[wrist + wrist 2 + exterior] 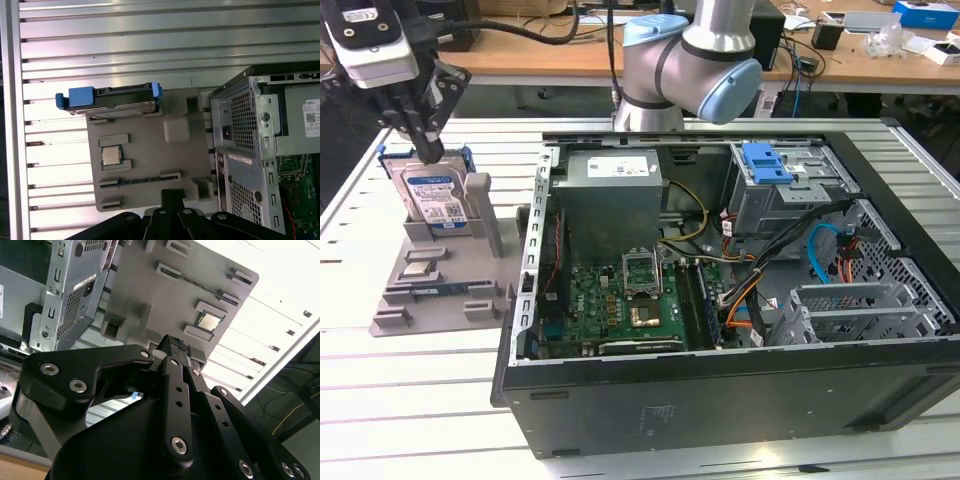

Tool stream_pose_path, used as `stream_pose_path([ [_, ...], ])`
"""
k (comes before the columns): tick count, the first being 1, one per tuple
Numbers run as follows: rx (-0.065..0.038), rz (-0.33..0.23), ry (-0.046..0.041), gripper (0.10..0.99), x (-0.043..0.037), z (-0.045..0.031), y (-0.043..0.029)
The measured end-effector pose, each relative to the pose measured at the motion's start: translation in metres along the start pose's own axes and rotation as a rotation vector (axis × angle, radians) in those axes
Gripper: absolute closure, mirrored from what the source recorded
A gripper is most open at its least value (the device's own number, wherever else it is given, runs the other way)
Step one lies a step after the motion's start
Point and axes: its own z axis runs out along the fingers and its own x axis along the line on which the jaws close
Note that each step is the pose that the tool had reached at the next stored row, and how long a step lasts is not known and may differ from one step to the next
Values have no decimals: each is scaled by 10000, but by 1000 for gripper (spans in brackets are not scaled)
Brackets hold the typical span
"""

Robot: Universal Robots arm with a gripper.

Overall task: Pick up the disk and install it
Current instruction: 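Reach for the disk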

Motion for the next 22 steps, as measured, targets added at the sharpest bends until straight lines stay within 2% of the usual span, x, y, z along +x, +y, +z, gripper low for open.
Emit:
stream_pose_path([
  [4,0,1,1,980,118,1,-9],
  [6,0,1,0,980,224,7,-14],
  [9,1,2,0,980,398,13,19],
  [12,1,1,0,980,514,16,58],
  [15,1,1,0,980,602,20,88],
  [22,1,1,0,980,719,34,146],
])
